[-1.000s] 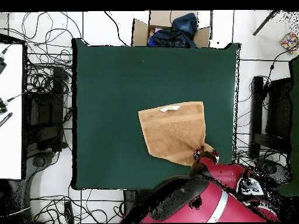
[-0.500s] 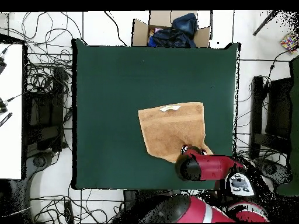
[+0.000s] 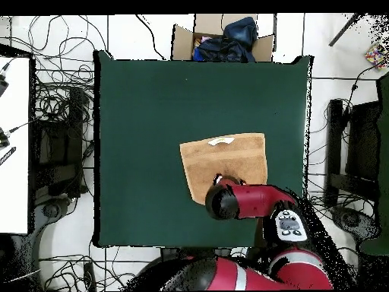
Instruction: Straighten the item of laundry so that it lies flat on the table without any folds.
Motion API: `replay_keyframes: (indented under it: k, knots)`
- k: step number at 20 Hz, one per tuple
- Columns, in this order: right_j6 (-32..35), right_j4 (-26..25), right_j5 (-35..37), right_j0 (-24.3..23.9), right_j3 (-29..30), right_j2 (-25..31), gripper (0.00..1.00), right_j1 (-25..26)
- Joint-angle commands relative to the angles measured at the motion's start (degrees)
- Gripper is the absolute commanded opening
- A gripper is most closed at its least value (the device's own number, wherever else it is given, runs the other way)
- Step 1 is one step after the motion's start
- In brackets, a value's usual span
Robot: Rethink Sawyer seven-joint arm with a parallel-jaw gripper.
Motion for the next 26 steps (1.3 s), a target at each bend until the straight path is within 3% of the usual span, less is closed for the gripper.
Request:
replay_keyframes:
  k: [1,4,8,14,20,26]
  knots:
    - [4.27,4.37,3.58,1.28,-6.13,8.00,1.00,2.10]
    - [1.71,4.54,6.51,0.91,-8.39,9.40,1.00,1.99]
    - [-4.70,4.39,13.32,-2.40,-8.01,15.86,1.00,0.83]
    - [-4.04,2.69,14.17,-2.61,-5.13,16.76,1.00,-3.24]
    - [-7.41,2.14,18.47,-6.88,-11.47,19.74,1.00,1.15]
    - [-5.58,2.30,22.01,-6.46,-16.17,18.91,1.00,2.04]
